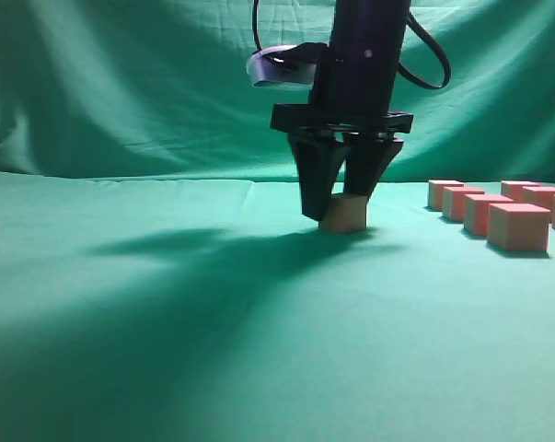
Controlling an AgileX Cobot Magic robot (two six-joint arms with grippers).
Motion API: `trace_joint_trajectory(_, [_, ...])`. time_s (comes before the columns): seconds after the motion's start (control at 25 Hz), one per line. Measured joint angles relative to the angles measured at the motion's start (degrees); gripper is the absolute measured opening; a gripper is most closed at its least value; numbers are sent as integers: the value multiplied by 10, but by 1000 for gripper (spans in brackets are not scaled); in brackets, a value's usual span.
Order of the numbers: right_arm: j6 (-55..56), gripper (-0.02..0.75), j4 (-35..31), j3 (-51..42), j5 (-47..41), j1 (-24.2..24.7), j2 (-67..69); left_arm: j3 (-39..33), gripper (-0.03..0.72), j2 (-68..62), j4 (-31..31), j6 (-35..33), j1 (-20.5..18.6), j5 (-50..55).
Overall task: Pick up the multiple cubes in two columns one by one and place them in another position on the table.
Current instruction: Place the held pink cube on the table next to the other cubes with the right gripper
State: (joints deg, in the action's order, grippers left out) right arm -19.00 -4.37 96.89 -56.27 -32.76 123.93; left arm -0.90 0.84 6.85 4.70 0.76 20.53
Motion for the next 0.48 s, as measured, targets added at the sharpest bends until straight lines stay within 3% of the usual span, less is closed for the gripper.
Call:
trace_joint_trajectory(0.12, [0, 582, 0, 3, -3, 0, -3, 0, 0, 0, 0, 0, 0, 0])
trace_joint_trajectory(0.2, [0, 655, 0, 19, -17, 0, -5, 0, 0, 0, 0, 0, 0, 0])
trace_joint_trajectory(0.48, [9, 643, 8, 148, -131, 0, -20, 0, 0, 0, 0, 0, 0, 0])
